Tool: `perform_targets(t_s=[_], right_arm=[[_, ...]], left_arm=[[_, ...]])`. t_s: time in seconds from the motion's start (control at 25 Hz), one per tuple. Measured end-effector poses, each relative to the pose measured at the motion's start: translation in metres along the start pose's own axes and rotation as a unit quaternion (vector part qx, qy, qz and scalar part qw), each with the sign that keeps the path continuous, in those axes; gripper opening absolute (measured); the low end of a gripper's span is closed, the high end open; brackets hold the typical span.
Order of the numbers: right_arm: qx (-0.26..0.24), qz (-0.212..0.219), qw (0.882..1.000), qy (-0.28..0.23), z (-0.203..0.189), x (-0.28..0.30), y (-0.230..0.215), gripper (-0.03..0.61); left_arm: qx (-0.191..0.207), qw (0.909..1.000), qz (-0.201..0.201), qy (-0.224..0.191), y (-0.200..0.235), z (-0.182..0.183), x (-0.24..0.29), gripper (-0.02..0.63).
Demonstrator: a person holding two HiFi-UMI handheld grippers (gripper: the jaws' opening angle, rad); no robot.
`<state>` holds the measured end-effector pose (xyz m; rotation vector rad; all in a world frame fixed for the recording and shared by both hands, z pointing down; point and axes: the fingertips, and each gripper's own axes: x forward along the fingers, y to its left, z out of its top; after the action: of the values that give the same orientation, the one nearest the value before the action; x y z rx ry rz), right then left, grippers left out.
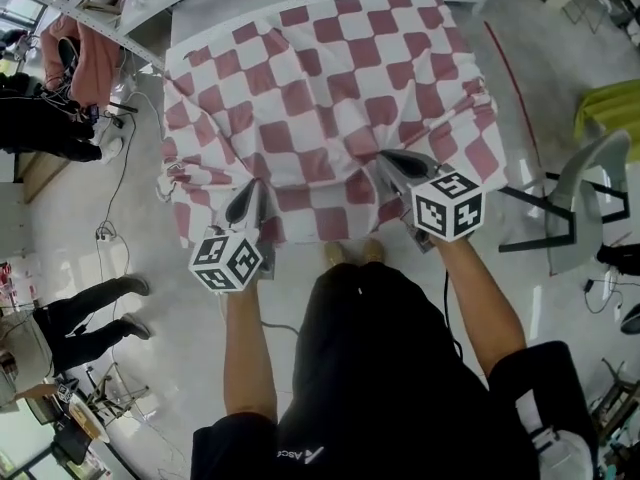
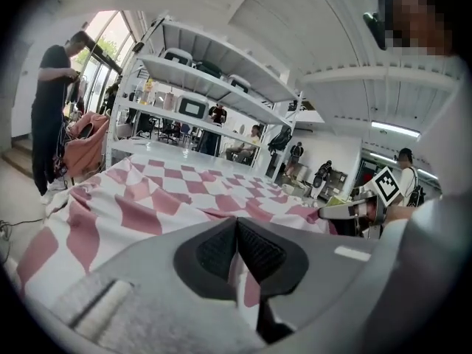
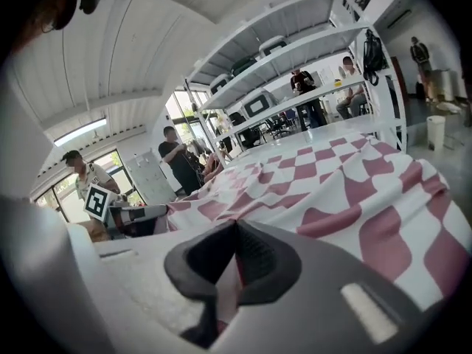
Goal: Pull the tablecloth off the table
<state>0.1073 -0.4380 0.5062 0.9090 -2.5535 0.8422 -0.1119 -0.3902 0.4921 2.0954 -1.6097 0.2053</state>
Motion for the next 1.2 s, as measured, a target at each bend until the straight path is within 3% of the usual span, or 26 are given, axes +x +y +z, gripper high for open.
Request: perform_targets(t_s=[0.16,0.32,0.52,0.68,1.04,1.2], right_arm=[[0.014,0.021,0.999,-0.038,-0.003,-0.034,0.016,0.003],[-0.003,0.034,0.996,-0.079,-0.025,-0.068,0.034,0.003],[-0.015,0.032,0.991,-0.129,-0.058,-0.129,0.08,0.003],[-0.01,0.019,0.988,-0.152,-0.056,-0.159,0.113,0.003],[-0.021,0.015,0.983,-0.18,0.01,-0.181,0.186,0.003],[-0.034,0.012,0.979,-0.201,-0.038,-0.229,0.24,0.003]], left_arm=[[-0.005,0.9989,-0.006,-0.047,-0.024,0.008,-0.034,0.009],[-0.005,0.9948,-0.013,-0.101,-0.038,-0.002,-0.072,0.009],[0.005,0.9872,-0.038,-0.155,-0.072,-0.02,-0.153,0.01],[0.011,0.9829,-0.06,-0.173,-0.086,-0.007,-0.196,0.011],[0.015,0.9774,-0.09,-0.191,-0.093,0.062,-0.243,0.011],[0.019,0.9717,-0.102,-0.212,-0.119,0.022,-0.316,0.011]])
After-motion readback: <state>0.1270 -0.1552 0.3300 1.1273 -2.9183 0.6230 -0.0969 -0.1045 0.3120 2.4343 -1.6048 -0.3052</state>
